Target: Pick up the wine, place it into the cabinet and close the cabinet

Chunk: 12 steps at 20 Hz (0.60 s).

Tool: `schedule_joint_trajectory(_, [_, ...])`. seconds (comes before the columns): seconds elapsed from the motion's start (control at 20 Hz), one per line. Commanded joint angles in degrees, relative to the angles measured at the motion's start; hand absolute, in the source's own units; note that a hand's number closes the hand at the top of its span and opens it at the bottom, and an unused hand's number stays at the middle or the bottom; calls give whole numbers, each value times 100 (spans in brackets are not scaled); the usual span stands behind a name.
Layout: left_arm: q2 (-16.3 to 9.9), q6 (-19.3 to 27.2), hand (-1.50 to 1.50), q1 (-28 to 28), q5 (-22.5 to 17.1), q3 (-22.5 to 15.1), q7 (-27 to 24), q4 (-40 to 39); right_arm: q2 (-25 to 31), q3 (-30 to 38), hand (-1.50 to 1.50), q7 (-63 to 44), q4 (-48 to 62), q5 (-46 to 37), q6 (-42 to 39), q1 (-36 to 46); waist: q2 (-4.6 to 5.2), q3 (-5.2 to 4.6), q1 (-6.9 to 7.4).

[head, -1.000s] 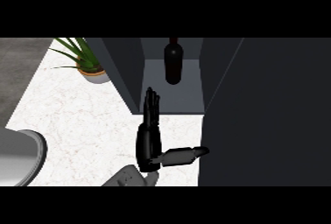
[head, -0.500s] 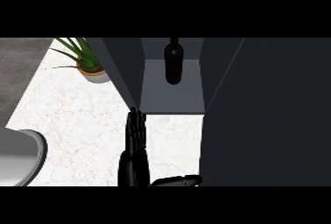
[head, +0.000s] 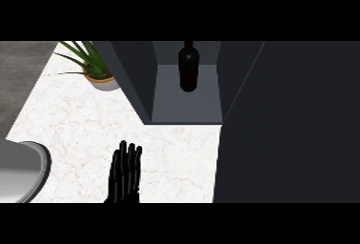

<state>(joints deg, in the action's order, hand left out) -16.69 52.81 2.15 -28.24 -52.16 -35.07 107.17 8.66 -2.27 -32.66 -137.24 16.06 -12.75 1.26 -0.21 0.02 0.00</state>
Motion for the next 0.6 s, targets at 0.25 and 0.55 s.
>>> schedule_joint_trajectory(0.25, [-1407, -852, -150, 716, -228, 426, 170, 1259, 14, -339, 150, -277, -456, 271, -252, 15, 8, -6, 20])
schedule_joint_trajectory(0.55, [-1591, -1311, -150, 1300, -530, 783, -312, 1116, -249, -852, 150, -656, -568, 1051, -273, -724, -3, -9, 3])
